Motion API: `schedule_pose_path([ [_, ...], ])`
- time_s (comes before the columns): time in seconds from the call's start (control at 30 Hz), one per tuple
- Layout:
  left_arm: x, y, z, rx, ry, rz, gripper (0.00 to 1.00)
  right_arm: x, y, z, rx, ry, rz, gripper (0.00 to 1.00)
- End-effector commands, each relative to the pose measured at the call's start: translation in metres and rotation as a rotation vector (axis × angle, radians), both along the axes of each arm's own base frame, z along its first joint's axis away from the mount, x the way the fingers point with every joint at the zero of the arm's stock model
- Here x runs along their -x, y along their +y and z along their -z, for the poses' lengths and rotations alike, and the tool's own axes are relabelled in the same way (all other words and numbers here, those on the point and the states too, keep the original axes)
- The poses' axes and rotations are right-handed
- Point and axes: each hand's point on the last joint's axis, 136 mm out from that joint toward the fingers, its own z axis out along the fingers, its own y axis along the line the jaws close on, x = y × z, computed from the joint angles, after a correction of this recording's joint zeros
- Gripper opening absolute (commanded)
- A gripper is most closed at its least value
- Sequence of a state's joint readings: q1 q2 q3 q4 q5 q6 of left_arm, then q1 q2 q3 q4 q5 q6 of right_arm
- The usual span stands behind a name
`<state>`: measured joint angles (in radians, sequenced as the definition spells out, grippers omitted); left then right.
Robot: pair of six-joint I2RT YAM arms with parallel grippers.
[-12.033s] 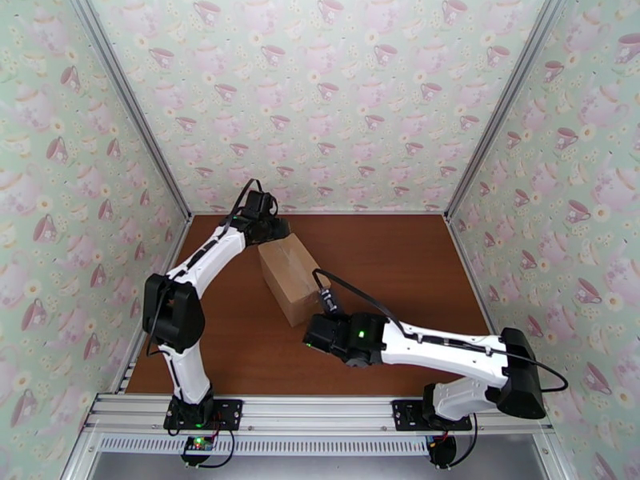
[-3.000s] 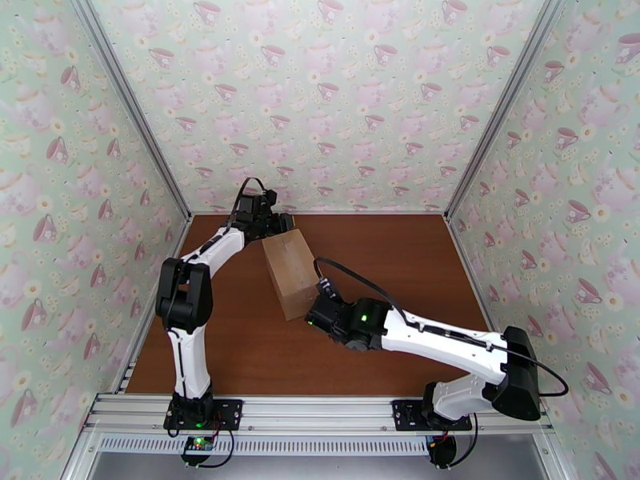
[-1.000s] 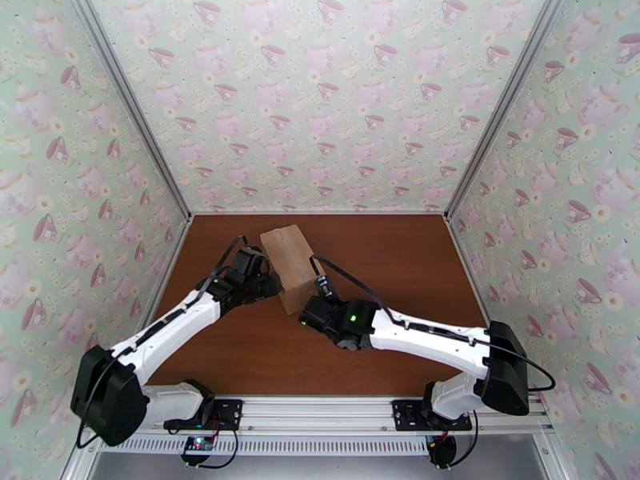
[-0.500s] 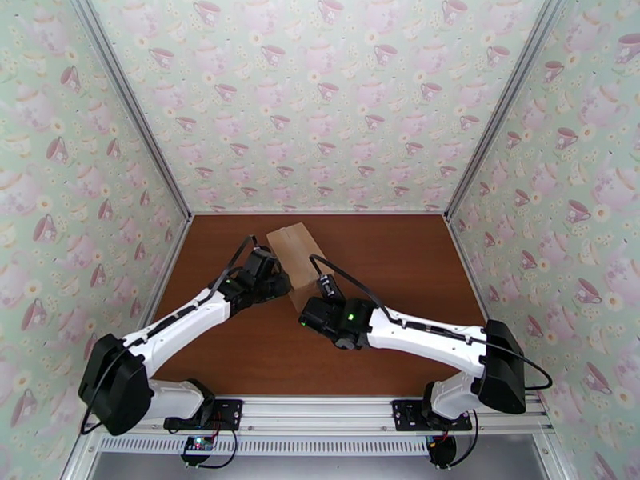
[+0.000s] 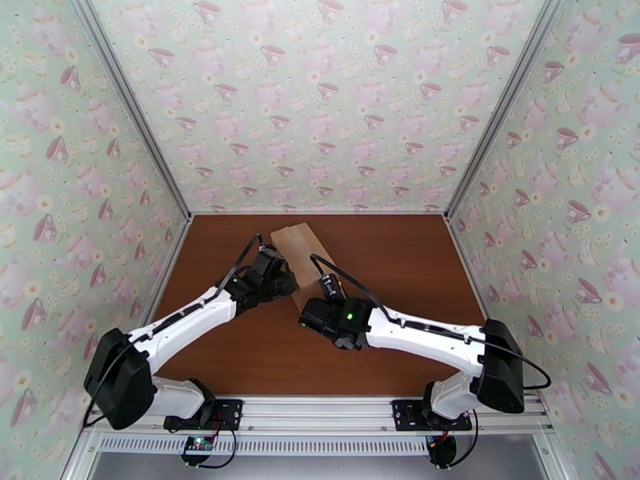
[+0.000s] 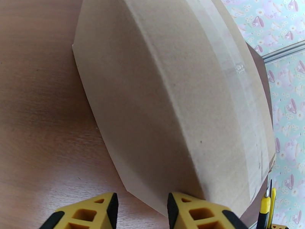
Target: Unpack the express box
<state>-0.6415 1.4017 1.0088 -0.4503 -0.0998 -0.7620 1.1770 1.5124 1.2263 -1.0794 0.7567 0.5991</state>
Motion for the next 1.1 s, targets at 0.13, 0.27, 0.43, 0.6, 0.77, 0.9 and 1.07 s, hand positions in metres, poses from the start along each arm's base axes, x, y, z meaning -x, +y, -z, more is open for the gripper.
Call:
schedule_pose_path([
  [0.13,-0.007,-0.046,-0.024,0.128,-0.064,0.085,0.42,0.007,0.049,-0.014,-0.13,0.001,-0.108,0.0],
  [0.27,-0.009,-0.05,-0.024,0.135,-0.066,0.086,0.42,0.008,0.05,-0.014,-0.132,0.0,-0.114,0.0],
  [0.43,-0.012,-0.059,-0.024,0.154,-0.07,0.091,0.42,0.008,0.053,-0.015,-0.137,0.001,-0.12,0.0],
  [0.6,-0.015,-0.066,-0.023,0.166,-0.071,0.09,0.42,0.008,0.056,-0.016,-0.139,-0.001,-0.126,0.0],
  [0.77,-0.019,-0.07,-0.023,0.183,-0.079,0.082,0.42,0.007,0.058,-0.018,-0.146,-0.004,-0.13,0.0],
  [0.9,-0.022,-0.07,-0.021,0.186,-0.083,0.066,0.42,0.007,0.059,-0.019,-0.163,-0.006,-0.129,0.0],
  [1.07,-0.023,-0.071,-0.021,0.194,-0.08,0.06,0.42,0.008,0.058,-0.015,-0.179,-0.001,-0.121,0.0],
])
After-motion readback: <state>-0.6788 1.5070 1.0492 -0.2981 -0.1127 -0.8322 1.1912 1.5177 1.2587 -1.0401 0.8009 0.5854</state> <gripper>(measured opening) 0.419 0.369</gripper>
